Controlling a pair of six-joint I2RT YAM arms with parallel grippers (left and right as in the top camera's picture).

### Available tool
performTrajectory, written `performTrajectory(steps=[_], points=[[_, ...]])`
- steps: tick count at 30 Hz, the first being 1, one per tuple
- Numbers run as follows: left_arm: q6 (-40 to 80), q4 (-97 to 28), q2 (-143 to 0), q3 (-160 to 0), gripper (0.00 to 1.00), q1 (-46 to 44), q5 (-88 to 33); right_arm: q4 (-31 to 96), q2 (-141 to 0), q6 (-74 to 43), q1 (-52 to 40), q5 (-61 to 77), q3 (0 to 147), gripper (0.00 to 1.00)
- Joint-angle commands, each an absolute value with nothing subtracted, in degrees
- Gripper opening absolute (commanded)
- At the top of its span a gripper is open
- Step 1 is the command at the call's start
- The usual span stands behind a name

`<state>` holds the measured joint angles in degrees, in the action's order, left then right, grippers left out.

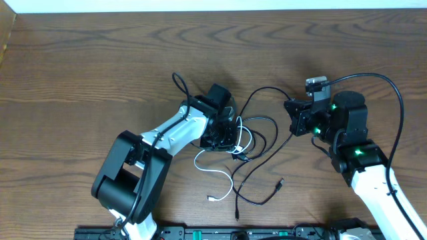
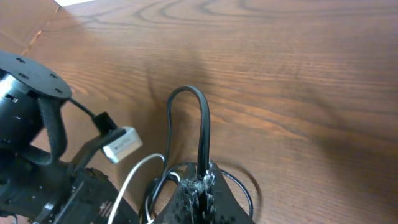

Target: Untangle cables

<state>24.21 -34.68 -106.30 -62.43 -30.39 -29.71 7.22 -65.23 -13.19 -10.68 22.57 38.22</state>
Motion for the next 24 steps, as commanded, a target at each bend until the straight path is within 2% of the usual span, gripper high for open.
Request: performTrajectory(steps=[1, 4, 8, 11, 13, 14, 15, 16, 17, 20, 24], points=[[24.7, -35.2, -105.1, -62.7, 0.07, -27.6, -30.6, 9.9, -65.2, -13.2, -10.8, 17.0, 38.6, 0.01], [23.6, -36.1, -102.4, -62.8, 0.07, -22.5, -30.6, 15.9, -65.2, -13.7, -10.8, 4.7, 38.6, 0.01], [22.6, -36.9, -98.7, -62.8, 0.07, -15.8, -30.6, 22.5, -65.3, -20.8, -10.3, -10.4, 38.6, 0.04], [22.6, -36.8, -95.6, -62.8, 0.07, -11.1, -32.4, 21.7, -65.3, -21.8, -9.8, -7.2, 38.6, 0.42], [21.9, -36.8, -94.6, -62.8, 0.08, -10.3, -35.4, 19.2, -65.3, -19.4, -9.8, 1.8, 38.6, 0.5], [19.9, -36.9, -94.5, -62.8, 0.25, -10.7, -37.1, 16.7, -65.4, -15.9, -9.8, 11.6, 38.6, 0.5], [18.9, -37.1, -94.5, -62.7, 0.35, -11.4, -36.9, 15.1, -65.5, -14.1, -9.8, 18.0, 38.6, 0.49], [17.8, -37.1, -94.5, -62.7, 0.4, -12.1, -36.5, 14.0, -65.7, -13.5, -9.9, 21.2, 38.6, 0.47], [17.0, -37.0, -94.5, -62.7, 0.43, -12.8, -35.9, 13.1, -65.9, -13.3, -10.0, 23.8, 38.6, 0.46], [17.0, -35.8, -94.5, -62.5, 0.44, -15.7, -30.2, 12.8, -67.5, -13.2, -11.5, 24.3, 38.6, 0.37], [17.0, -33.0, -94.6, -62.0, 0.44, -18.8, -27.1, 14.0, -70.9, -13.2, -12.9, 24.1, 38.6, 0.32]])
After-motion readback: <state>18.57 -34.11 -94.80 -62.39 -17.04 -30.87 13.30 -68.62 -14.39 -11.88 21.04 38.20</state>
